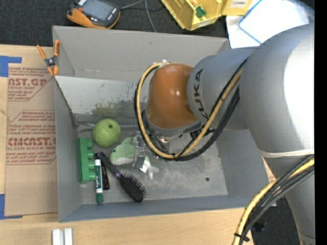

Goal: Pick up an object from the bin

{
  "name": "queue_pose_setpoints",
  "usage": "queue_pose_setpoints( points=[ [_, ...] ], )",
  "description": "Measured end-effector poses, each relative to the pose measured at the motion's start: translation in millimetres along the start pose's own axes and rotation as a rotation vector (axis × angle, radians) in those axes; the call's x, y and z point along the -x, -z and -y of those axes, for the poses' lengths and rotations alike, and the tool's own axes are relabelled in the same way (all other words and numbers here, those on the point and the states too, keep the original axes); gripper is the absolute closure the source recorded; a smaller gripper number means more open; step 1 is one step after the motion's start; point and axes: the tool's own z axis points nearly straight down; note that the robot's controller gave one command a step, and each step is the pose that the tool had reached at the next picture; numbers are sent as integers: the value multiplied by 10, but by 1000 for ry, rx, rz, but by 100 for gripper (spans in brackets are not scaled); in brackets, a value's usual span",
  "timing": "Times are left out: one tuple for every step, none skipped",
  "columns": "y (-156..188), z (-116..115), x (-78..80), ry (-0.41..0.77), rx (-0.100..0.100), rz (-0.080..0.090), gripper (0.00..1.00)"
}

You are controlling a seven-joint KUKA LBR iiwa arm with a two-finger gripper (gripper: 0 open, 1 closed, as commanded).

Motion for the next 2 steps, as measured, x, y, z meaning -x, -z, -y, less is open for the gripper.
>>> queue_pose_setpoints(
  points=[
    [370, -11, 30, 1, 3, 11, 100],
    [591, -13, 18, 1, 3, 7, 100]
  ],
)
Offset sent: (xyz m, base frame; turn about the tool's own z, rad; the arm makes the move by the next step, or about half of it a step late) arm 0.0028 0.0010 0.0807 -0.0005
